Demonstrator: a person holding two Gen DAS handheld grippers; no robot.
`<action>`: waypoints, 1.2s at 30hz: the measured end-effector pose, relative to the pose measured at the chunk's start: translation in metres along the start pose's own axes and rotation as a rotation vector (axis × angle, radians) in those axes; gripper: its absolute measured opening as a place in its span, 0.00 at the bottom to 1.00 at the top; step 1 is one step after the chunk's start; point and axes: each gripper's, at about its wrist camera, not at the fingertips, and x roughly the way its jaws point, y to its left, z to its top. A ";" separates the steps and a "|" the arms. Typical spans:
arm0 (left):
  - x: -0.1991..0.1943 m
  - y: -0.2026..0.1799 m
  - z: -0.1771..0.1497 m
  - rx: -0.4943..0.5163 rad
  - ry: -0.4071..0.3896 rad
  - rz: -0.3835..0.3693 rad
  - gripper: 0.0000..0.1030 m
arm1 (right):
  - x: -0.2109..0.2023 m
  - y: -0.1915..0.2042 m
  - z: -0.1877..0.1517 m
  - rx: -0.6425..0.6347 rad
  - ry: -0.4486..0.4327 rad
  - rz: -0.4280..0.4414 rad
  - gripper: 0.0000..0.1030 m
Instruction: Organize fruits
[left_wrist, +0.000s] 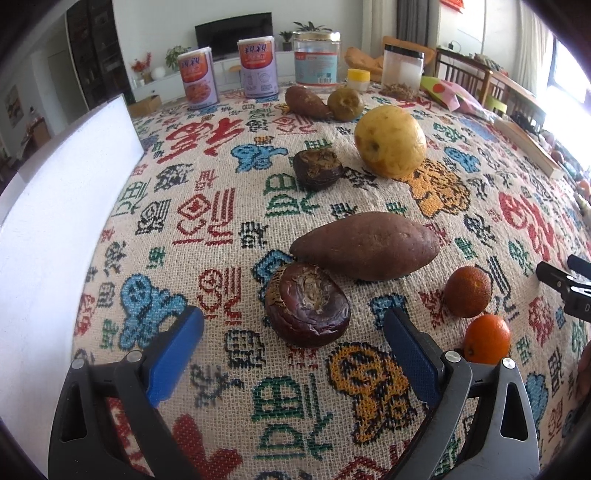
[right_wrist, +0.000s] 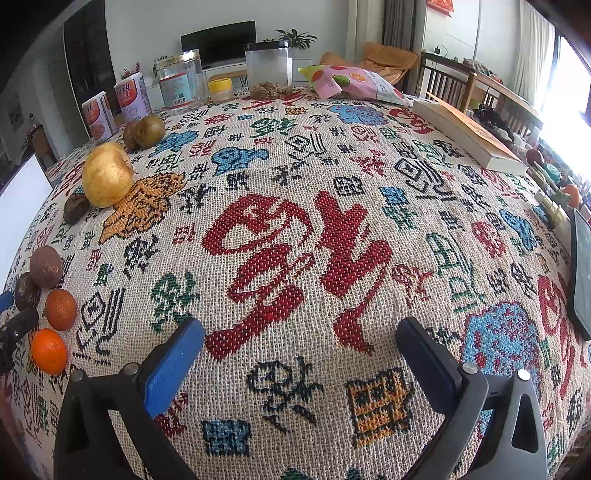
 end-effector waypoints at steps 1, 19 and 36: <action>0.001 0.000 -0.001 0.000 -0.004 -0.006 0.85 | 0.000 0.000 0.000 0.000 0.000 0.000 1.00; -0.013 0.046 -0.022 -0.079 -0.022 0.072 0.83 | 0.000 0.000 0.000 -0.001 0.000 0.000 1.00; -0.006 0.058 -0.022 -0.142 0.006 0.055 0.95 | 0.000 0.000 0.000 -0.001 0.000 0.000 1.00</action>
